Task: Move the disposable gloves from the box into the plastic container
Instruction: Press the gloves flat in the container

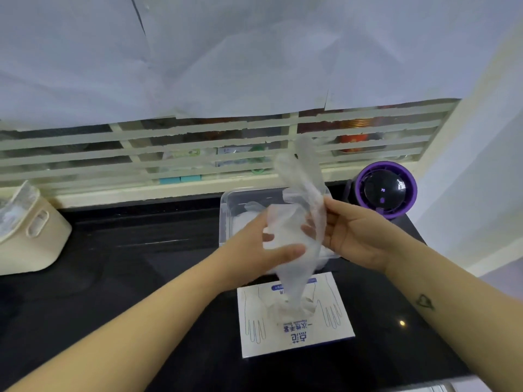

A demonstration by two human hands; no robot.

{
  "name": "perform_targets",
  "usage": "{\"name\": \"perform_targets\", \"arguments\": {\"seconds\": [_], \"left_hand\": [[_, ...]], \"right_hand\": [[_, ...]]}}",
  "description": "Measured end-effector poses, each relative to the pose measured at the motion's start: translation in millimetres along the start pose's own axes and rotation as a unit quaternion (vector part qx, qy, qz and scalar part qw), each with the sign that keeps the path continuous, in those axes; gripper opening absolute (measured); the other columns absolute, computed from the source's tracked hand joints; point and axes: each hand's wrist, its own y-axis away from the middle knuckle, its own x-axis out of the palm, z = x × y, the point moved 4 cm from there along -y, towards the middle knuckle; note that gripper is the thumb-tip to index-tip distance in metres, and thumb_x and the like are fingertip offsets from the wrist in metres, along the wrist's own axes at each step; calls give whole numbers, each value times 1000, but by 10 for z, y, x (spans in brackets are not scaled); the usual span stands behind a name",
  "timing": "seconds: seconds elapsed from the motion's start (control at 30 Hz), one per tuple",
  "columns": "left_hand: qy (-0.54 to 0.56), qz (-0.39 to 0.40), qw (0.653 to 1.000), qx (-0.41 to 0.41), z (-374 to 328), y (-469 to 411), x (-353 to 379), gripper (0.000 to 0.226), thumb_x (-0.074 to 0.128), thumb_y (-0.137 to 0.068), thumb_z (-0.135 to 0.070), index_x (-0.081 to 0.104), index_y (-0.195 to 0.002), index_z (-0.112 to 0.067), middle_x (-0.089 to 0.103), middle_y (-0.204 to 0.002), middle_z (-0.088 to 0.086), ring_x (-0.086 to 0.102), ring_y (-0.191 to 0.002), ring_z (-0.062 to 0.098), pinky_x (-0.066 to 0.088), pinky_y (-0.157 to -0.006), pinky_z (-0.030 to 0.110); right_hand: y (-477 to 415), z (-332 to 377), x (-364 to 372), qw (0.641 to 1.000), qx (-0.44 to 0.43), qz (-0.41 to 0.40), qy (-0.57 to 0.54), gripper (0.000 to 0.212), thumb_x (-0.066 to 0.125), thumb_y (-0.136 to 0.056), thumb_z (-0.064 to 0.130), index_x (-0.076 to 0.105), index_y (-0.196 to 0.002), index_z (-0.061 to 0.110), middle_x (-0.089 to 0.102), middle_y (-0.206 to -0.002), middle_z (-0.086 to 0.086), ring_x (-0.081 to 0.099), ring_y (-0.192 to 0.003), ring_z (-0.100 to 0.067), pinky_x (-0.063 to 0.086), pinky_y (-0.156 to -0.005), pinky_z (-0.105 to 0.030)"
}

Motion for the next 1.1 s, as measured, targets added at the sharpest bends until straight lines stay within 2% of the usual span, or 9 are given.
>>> {"name": "perform_targets", "arguments": {"seconds": [0.13,0.23,0.37,0.43,0.53,0.6,0.73,0.9,1.1], "left_hand": [[-47,-191,979,45,-208,-149,-209,119,74,-66,-65,-1,-153,-33,8,-158,-10,19,-145,19,28,-115,41],[-68,-176,980,61,-376,-235,-302,121,73,-70,-60,-7,-154,-28,15,-159,-4,22,-144,19,28,-112,36],[-68,-125,988,64,-464,-413,-346,65,70,-83,-46,45,-139,-23,63,-109,-8,61,-92,8,46,-71,9],[-80,-143,985,52,-436,-525,-423,37,66,-88,-41,63,-116,-16,66,-90,4,59,-72,15,47,-62,17],[-36,-181,983,11,-312,-639,-584,25,60,-92,-30,63,-95,-5,55,-72,5,46,-57,11,38,-49,14],[-5,-224,975,-15,-187,-696,-715,17,59,-94,-29,59,-85,-15,56,-74,-2,51,-63,11,40,-54,19],[86,-299,950,-27,-32,-728,-859,9,58,-95,-25,57,-104,-27,61,-88,-11,61,-81,7,43,-59,19],[163,-329,930,-23,78,-660,-732,28,61,-94,-23,51,-120,-27,63,-101,-7,65,-87,10,57,-71,29],[282,-306,909,4,201,-602,-540,38,62,-92,-11,49,-126,-22,65,-111,1,68,-94,17,59,-76,31]], "right_hand": [[-28,33,103,999,18,27,-35,27,44,-98,18,64,-108,3,67,-75,-9,68,-73,-18,58,-81,-38],[-92,80,125,998,33,40,-39,25,48,-97,16,65,-106,0,66,-77,-11,68,-74,-20,59,-80,-39],[-214,97,125,997,40,42,-40,30,54,-91,17,70,-108,-1,68,-101,-19,69,-86,-23,57,-86,-37],[-298,83,99,996,53,44,-52,36,52,-95,29,71,-112,4,67,-113,-18,67,-96,-27,54,-91,-40],[-383,11,4,994,85,36,-53,64,49,-89,57,64,-122,5,64,-123,-17,62,-112,-33,48,-97,-45],[-399,-58,-44,996,84,19,-6,67,58,-76,58,61,-121,8,65,-120,-18,62,-111,-35,51,-93,-46],[-460,-175,-24,995,59,-7,75,68,73,-64,35,52,-124,12,64,-118,-14,66,-104,-29,57,-84,-38],[-662,-173,88,994,52,-64,-70,41,73,-68,25,66,-104,6,70,-90,-9,68,-87,-24,57,-75,-36],[-731,-247,275,997,39,-50,-52,54,72,-72,25,62,-122,6,68,-117,-14,64,-110,-28,52,-94,-41]]}}
